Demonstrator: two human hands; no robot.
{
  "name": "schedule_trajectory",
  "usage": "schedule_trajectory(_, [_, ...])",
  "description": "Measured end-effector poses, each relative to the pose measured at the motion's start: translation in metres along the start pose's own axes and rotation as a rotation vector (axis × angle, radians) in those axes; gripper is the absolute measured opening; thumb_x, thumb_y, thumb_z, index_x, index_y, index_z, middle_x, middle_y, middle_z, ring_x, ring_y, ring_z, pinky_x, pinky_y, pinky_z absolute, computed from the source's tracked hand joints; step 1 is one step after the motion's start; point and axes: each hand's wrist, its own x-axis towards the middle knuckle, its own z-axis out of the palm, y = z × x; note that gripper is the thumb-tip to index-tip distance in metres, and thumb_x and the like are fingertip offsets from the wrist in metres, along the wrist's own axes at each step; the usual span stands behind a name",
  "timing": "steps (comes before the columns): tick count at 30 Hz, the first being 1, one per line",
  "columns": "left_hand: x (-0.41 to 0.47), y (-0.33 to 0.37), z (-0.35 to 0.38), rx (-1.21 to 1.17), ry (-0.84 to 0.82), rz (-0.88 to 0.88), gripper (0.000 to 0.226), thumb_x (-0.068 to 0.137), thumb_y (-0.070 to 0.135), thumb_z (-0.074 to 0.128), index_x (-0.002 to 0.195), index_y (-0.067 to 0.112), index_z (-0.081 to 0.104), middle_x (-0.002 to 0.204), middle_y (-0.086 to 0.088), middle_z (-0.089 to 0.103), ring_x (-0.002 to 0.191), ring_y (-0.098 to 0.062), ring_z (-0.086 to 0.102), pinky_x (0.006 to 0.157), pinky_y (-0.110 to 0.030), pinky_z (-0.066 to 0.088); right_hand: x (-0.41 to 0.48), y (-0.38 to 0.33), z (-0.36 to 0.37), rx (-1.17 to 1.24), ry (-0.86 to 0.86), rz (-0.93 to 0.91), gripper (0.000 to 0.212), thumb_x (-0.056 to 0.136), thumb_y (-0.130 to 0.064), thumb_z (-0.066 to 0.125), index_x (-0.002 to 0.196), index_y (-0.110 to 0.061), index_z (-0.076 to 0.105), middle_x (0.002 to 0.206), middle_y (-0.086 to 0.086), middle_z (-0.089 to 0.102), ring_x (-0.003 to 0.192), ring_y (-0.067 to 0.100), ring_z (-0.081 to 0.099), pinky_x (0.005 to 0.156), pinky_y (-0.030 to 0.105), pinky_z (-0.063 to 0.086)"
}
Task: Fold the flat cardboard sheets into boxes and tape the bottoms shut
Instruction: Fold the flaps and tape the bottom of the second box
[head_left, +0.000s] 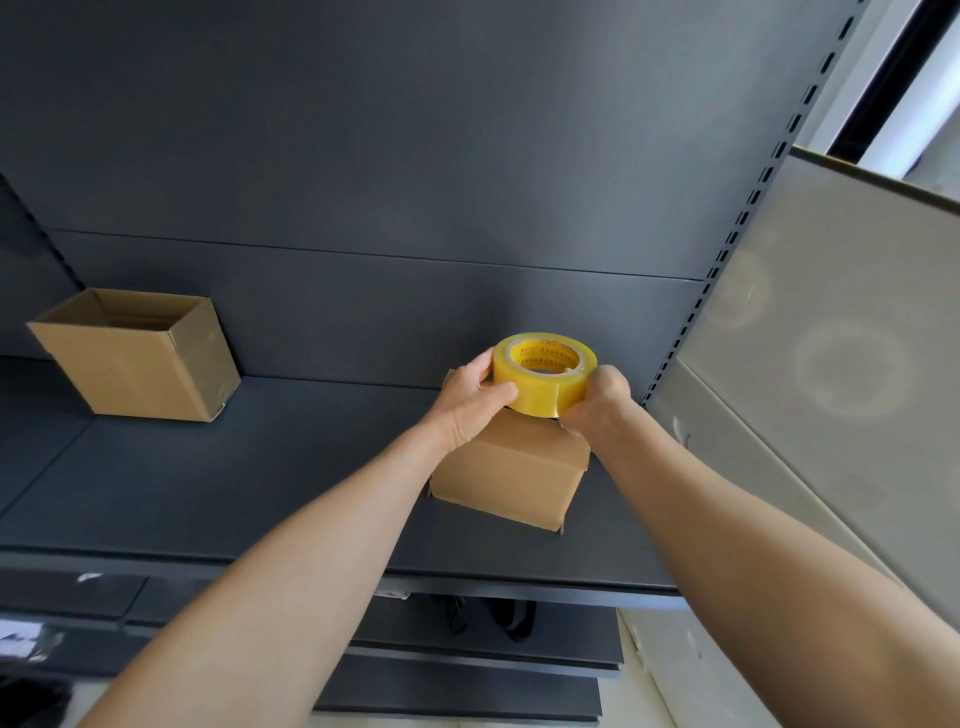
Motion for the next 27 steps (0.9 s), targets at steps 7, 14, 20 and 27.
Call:
schedule_trajectory(7, [0.002,0.000,-0.004,0.000,-0.049,-0.048,0.059,0.084,0.029,0.069,0.138,0.019,0.047,0.135,0.004,0.054,0.127,-0.008,0.047,0.107,-0.029,0.036,0.001,-0.003,-0.002,-0.030,-0.195,-0.187,0.028,0.099,-0.023,0.030,0.078,-0.014,0.046,0.078,0.005,0.052,0.069,0.019,0.052,0.063,0.032,0.046])
schedule_trajectory(14, [0.003,0.001,-0.007,0.066,-0.104,-0.108,0.038,0.085,0.014,0.065,0.122,0.020,0.059,0.122,0.010,0.062,0.120,-0.006,0.052,0.104,-0.029,0.038,0.002,-0.022,-0.012,-0.202,-0.375,-0.228,0.021,0.087,-0.030,0.054,0.068,-0.023,0.058,0.061,-0.003,0.054,0.052,0.014,0.046,0.051,0.023,0.044])
schedule_trajectory(20, [0.003,-0.003,-0.008,0.171,-0.012,-0.070,0.038,0.086,-0.011,0.047,0.114,0.008,0.062,0.112,-0.002,0.067,0.106,-0.012,0.060,0.084,-0.013,0.042,0.003,-0.044,-0.029,-0.851,-0.727,-0.393,0.023,0.094,-0.026,0.049,0.106,-0.010,0.061,0.087,0.005,0.062,0.078,0.019,0.058,0.070,0.032,0.048])
schedule_trajectory(27, [0.000,0.015,-0.010,-0.510,0.007,-0.173,0.035,0.090,0.004,0.034,0.104,0.002,0.066,0.098,-0.015,0.067,0.098,-0.027,0.060,0.093,-0.037,0.047,-0.012,-0.062,-0.035,-1.173,-0.893,-0.409,0.020,0.096,-0.006,0.046,0.089,-0.014,0.062,0.079,-0.003,0.067,0.080,0.015,0.062,0.076,0.026,0.047])
